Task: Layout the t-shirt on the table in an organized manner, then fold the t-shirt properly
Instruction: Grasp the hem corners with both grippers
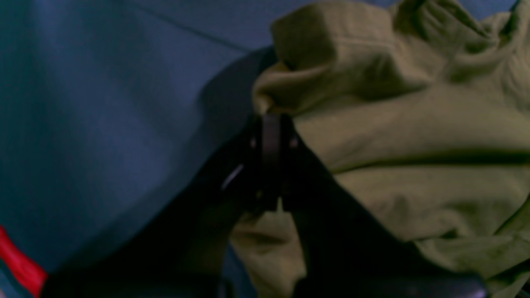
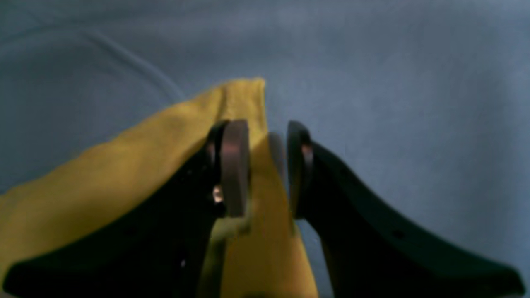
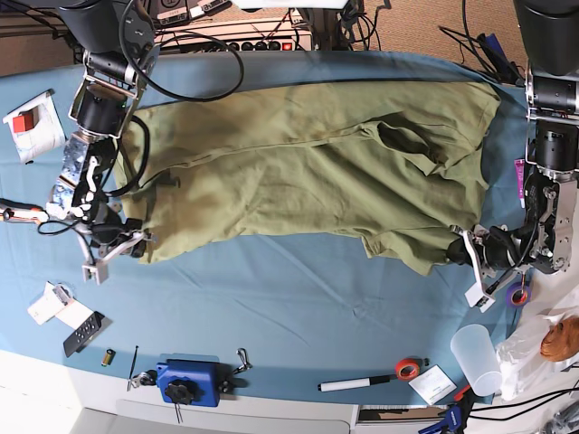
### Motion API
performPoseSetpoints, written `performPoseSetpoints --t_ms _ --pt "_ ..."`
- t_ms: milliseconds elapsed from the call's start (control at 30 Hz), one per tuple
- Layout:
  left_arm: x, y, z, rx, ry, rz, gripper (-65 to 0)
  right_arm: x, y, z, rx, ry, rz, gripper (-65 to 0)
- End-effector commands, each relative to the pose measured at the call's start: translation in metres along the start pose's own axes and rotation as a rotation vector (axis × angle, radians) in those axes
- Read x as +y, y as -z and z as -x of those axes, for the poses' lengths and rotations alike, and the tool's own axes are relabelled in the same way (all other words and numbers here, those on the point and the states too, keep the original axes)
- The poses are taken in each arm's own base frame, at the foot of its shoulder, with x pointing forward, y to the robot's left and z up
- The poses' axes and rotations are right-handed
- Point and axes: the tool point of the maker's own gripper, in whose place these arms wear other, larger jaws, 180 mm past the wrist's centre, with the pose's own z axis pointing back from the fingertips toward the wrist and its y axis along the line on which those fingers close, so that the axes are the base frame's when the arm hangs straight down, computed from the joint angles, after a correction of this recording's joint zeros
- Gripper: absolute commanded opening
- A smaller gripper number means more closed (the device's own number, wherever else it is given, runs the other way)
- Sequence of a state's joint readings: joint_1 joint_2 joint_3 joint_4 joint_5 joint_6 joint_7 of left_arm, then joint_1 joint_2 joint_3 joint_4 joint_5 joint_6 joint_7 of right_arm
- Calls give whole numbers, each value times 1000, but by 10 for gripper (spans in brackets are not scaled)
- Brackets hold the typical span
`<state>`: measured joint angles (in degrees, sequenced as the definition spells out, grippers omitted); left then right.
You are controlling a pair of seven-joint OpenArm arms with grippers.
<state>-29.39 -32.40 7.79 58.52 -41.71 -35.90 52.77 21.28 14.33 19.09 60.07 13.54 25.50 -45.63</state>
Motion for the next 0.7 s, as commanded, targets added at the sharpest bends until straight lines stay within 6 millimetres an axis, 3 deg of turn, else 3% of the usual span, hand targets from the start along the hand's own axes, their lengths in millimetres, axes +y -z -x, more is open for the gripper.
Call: performPoseSetpoints --t_ms 0,100,200,333,500,667 --pt "8 -13 -23 -57 19 -19 -650 -8 -2 -12 -12 -6 20 -484" --pt "8 -13 -23 -57 20 -18 -650 -5 3 0 18 9 10 -484" --pt "7 -13 -23 -59 19 -17 -650 -2 3 -2 10 17 -4 -486" --pt "8 -13 -23 -58 19 -18 -650 0 3 0 43 15 -13 -648" --pt "2 -13 -28 -83 -3 15 -650 0 1 2 66 23 -20 -650" --pt "-5 -13 -24 -61 -29 57 -650 3 -11 -20 24 -6 -18 -650"
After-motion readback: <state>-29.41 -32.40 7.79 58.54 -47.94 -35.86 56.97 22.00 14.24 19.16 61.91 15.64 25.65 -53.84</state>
